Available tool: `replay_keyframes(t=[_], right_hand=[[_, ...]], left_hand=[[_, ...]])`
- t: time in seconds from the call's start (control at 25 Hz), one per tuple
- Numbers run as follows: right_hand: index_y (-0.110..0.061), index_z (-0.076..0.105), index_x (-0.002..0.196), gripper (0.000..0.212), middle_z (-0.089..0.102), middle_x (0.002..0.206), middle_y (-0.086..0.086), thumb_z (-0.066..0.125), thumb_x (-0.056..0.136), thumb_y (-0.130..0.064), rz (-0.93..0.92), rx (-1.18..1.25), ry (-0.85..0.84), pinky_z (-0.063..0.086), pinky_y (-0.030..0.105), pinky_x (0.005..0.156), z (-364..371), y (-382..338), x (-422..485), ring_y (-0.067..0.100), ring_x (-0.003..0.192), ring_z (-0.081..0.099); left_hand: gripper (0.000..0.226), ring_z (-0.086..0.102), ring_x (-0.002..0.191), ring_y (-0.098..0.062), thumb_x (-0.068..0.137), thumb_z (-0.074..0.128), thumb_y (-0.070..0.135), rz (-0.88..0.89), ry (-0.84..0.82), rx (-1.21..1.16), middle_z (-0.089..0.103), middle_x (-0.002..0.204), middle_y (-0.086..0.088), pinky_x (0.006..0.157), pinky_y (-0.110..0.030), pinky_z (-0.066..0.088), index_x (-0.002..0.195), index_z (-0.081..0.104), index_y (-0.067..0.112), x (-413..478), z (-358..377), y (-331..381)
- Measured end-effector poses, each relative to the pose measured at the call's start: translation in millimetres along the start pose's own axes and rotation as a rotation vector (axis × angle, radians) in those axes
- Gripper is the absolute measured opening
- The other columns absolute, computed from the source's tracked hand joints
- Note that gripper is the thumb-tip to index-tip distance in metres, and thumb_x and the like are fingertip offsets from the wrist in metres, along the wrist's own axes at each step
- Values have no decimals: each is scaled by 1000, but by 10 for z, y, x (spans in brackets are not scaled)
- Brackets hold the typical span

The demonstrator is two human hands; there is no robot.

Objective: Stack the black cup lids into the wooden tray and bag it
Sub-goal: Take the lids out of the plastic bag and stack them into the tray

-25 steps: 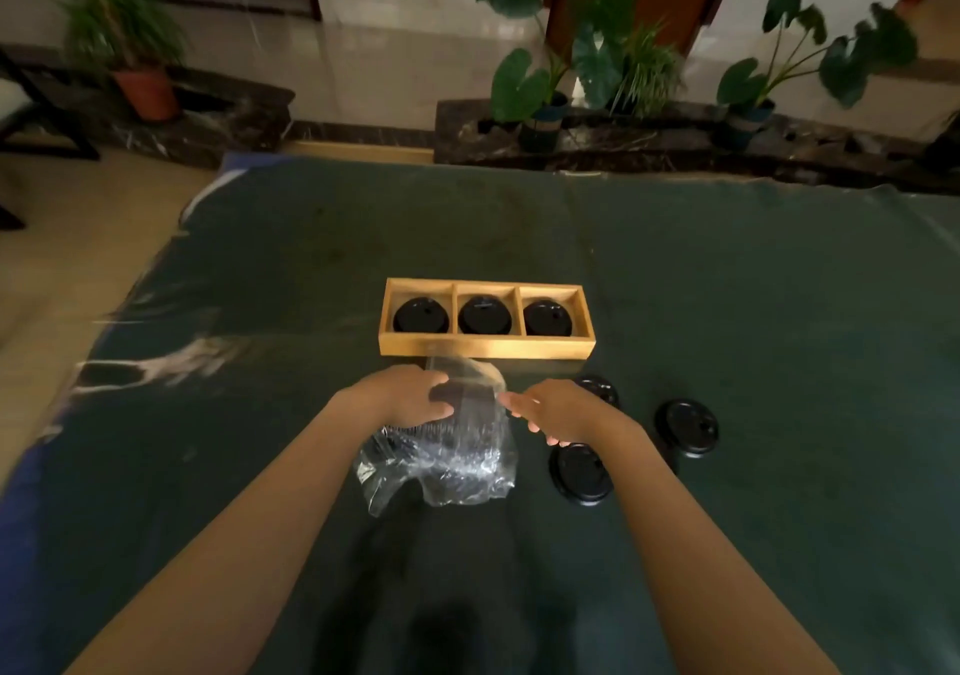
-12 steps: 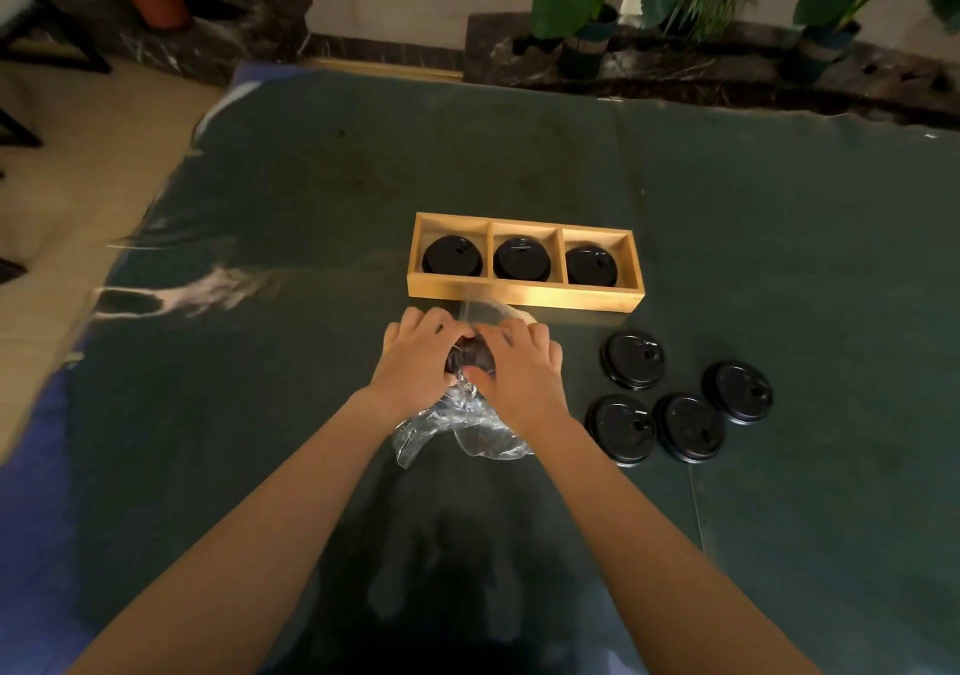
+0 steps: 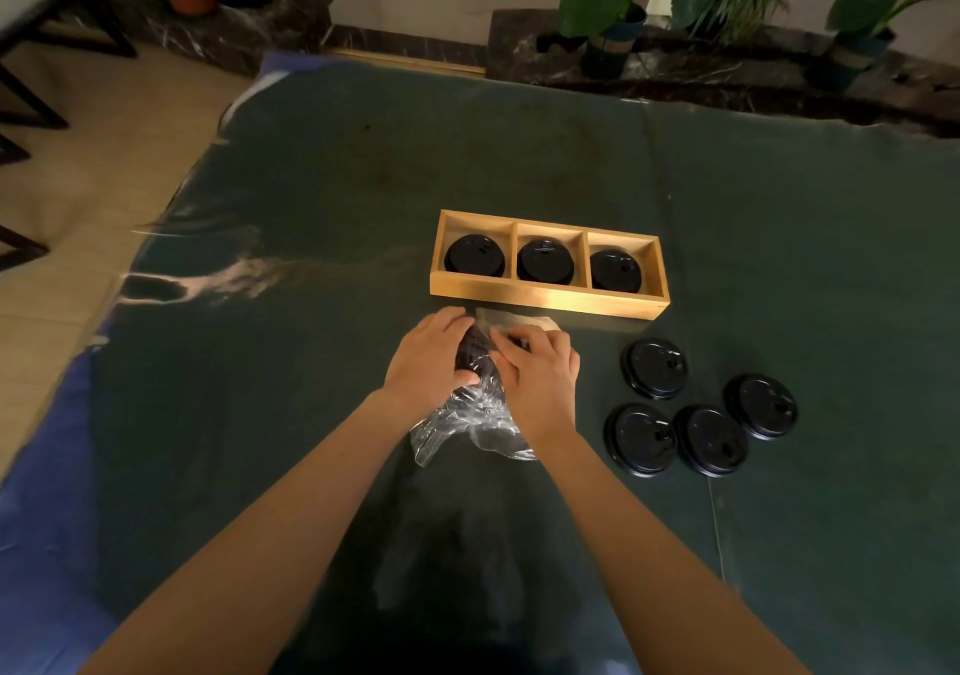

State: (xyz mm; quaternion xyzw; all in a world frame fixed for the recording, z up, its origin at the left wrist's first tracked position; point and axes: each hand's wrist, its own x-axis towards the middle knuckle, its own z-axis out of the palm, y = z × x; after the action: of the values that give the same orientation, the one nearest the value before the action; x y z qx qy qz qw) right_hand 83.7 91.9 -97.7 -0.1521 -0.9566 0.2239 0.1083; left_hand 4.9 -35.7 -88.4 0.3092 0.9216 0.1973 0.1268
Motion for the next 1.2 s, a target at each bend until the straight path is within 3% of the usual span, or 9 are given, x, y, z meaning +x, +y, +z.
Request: replay_keyframes(t=[0.2,0.36,0.64,0.76,0.84,0.96,1.04,1.12,1.2], right_hand=[[-27,69,112,24,67,108,-4,52,94,-25,130,273,55,26,27,85,-55,87,53,25,103,45],[-26,63,118,27,63,100,-13,51,95,-26,233,557,154,38,17,84,-283,319,46,14,102,50],[-23,67,105,23,63,101,-4,53,91,-10,327,508,344,45,8,78,-721,993,-86,-3,83,57],[-19,61,103,24,62,94,4,52,89,-2,339,373,268,45,14,68,-797,1244,-108,9,79,58],[-12,54,102,19,61,91,8,49,88,0,462,351,212,46,30,69,-805,1404,-155,24,82,58],[-6,53,101,15,61,93,13,48,88,0,662,359,75,41,32,72,-817,1553,-234,36,91,58],[-5,54,101,16,61,102,17,48,87,-1,621,310,172,38,31,75,-908,1472,-172,36,96,55],[-8,56,103,18,60,104,13,48,87,-9,369,236,377,40,32,78,-1043,1198,-37,28,101,51],[-17,59,104,28,63,102,5,44,89,-36,64,151,283,42,31,78,-1115,852,108,17,98,51]], left_hand=[[73,26,140,-20,83,61,44,62,-42,126,33,151,-4,112,-37,21,142,30,16,5,-10,-124],[73,24,139,-22,87,53,46,105,-30,225,27,153,-5,110,-40,25,146,19,18,-30,38,-163],[73,22,139,-24,88,50,47,130,-66,291,23,154,-5,110,-43,25,147,14,23,9,57,-185],[71,22,139,-23,88,51,46,124,-74,269,24,154,-5,110,-44,24,146,17,22,18,47,-197],[71,21,139,-23,88,52,45,115,-74,257,24,154,-4,110,-44,24,146,18,22,19,47,-198],[71,20,140,-22,88,53,45,103,-81,245,23,154,-3,110,-44,24,146,18,23,7,55,-194],[71,20,140,-22,87,54,45,106,-69,250,23,154,-2,110,-43,24,146,19,23,-8,67,-203],[71,22,139,-22,87,55,44,114,-56,257,25,154,-3,109,-44,25,146,20,23,-16,73,-212],[72,22,139,-23,87,55,44,113,-59,251,25,154,-3,110,-44,25,146,20,23,-13,71,-209]])
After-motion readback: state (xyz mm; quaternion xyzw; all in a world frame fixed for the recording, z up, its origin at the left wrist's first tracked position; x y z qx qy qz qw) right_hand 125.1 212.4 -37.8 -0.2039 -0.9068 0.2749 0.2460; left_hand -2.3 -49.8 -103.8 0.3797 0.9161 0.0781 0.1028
